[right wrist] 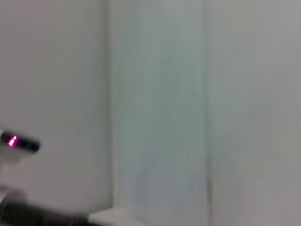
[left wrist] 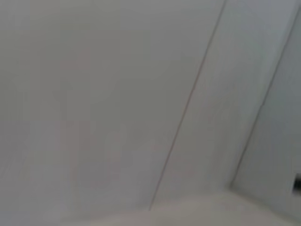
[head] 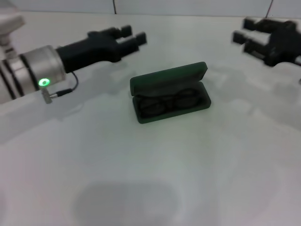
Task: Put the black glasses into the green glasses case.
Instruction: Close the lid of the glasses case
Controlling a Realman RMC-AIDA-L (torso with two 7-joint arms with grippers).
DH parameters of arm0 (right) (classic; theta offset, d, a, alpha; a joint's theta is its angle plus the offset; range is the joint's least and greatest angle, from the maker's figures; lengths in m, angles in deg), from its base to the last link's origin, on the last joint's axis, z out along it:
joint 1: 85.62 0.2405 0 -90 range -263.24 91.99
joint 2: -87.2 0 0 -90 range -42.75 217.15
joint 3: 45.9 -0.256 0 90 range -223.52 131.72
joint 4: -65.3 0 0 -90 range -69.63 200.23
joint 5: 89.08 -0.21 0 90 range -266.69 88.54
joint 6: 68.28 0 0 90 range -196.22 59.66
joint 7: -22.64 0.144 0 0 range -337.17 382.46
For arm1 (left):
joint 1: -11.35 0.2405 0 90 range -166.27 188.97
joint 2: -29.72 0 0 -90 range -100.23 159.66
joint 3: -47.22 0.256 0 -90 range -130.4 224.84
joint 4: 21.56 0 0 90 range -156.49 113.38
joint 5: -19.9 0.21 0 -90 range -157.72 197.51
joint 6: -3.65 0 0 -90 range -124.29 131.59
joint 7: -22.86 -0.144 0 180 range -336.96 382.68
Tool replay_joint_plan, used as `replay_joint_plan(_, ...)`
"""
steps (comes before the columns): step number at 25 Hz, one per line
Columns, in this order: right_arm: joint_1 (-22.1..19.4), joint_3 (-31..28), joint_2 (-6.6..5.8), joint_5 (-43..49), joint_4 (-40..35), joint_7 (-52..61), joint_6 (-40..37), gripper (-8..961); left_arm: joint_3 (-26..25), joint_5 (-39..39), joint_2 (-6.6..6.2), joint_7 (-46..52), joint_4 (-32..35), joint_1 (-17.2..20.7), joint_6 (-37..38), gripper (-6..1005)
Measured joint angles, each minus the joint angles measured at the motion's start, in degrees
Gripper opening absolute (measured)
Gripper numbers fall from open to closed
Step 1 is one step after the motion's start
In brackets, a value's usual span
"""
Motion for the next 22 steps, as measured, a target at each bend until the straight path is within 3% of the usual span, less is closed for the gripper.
replay_joint_plan(4, 0.25, -3.56, -0.27, -0.15, 2.02, 1.58, 0.09, 435, 0.00, 7.90, 0.27, 4.12, 0.04, -3.71, -4.44, 566)
replay_joint_plan(8, 0.05, -4.11, 0.00, -0.36, 2.54, 1.51, 0.94, 437, 0.74, 9.98, 0.43, 5.85, 0.17, -5.32, -6.20, 566)
replay_joint_plan(15, -0.30, -4.15, 0.09, -0.36, 3.08, 1.26, 1.14, 619, 9.42, 10.85, 0.42, 10.97, 0.34, -8.03, -15.26, 566)
replay_joint_plan(22, -0.58, -4.20, 0.09, -0.31, 3.20, 1.05, 1.75, 636, 13.74, 10.87, 0.54, 12.52, 0.37, -9.34, -16.98, 565)
